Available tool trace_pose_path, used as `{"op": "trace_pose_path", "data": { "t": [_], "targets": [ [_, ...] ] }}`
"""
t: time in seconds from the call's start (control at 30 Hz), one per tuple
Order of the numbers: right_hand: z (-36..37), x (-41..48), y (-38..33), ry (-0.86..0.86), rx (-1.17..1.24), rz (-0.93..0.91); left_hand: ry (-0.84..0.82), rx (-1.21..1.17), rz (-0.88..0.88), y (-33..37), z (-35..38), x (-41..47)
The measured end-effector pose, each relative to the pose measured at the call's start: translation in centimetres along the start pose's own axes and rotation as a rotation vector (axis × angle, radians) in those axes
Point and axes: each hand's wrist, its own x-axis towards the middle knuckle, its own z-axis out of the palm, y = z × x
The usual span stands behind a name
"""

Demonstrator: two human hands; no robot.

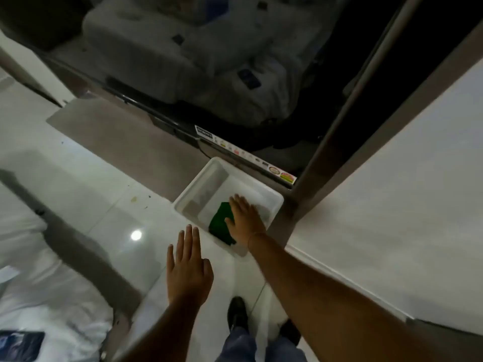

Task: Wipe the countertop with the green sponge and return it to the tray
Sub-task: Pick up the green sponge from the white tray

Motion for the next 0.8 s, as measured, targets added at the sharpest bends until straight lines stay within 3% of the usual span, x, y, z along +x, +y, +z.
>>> {"op": "trace_pose_path", "data": {
  "t": [0.17, 0.3, 0.53, 0.7, 0.8],
  "targets": [
    [-0.4, 3.4, 0.5, -0.109, -0.129, 0.027, 0.006, 0.063, 0.04, -1.1, 1.4, -0.1],
    [-0.3, 3.8, -0.2, -0.095, -0.18, 0.067, 0.026, 0.039, 0.018, -1.5, 2.1, 0.1],
    [-2.3, 3.6, 0.0, -0.152, 0.187, 0.152, -0.017, -0.016, -0.032, 0.3, 1.1, 0.5],
    [-3.6, 0.7, 0.8, -0.009, 0.355, 0.097, -0.288, -0.109, -0.279, 3.2, 0.0, 0.7],
    [-4.2, -1.5, 1.7, 0.079, 0.51, 0.111, -0.42, -0.102, -0.228, 6.1, -0.8, 0.4]
  ]
}}
